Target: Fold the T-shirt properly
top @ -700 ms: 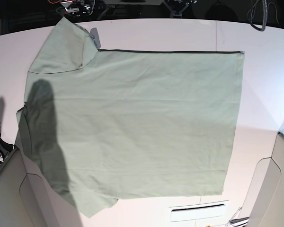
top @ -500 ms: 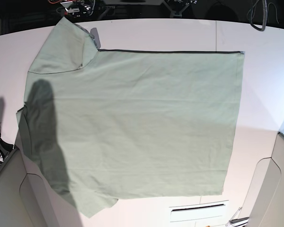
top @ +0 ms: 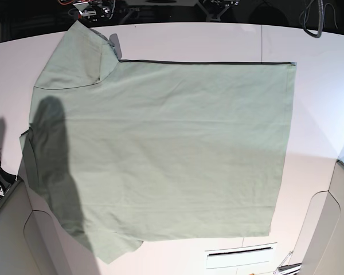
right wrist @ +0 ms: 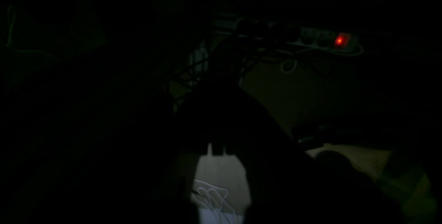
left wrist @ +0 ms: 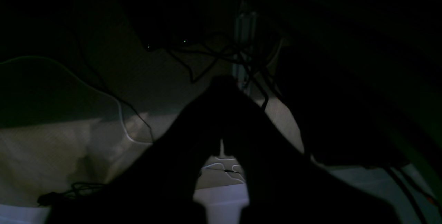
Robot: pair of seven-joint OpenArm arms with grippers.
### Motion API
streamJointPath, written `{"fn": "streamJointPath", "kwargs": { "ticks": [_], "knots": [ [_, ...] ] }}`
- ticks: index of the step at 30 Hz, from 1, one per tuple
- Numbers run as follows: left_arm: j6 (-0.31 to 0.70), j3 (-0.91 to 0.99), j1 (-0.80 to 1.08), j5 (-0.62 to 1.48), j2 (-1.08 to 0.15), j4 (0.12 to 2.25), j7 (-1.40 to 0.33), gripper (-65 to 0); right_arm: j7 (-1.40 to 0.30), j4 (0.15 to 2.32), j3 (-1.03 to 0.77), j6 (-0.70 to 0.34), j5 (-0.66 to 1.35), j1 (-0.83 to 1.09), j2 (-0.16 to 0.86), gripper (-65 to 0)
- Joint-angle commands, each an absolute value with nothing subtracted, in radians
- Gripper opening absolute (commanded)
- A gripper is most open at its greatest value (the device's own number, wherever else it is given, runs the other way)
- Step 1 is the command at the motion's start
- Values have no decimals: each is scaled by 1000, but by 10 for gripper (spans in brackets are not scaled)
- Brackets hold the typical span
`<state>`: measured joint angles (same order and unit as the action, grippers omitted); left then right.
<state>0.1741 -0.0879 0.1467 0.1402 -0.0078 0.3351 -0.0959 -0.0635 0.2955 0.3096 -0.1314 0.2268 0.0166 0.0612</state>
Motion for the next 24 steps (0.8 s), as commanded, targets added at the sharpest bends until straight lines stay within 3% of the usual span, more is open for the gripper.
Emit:
{"fn": "streamJointPath", "kwargs": {
  "ticks": [1, 12, 18, 24],
  "knots": [
    [184, -90, 150, 141, -3, 340, -86, -650, -54, 302, 307, -138, 224, 12, 64, -650],
    [184, -90, 154, 141, -4, 340, -86, -650, -54, 302, 307, -138, 224, 15, 75, -650],
    [199, -90, 208, 156, -47, 381, -63, -650, -54, 345, 307, -139, 225, 81, 149, -650],
    [278, -90, 353, 230, -146, 563, -64, -650, -54, 559, 307, -138, 225, 236, 270, -650]
  ]
}}
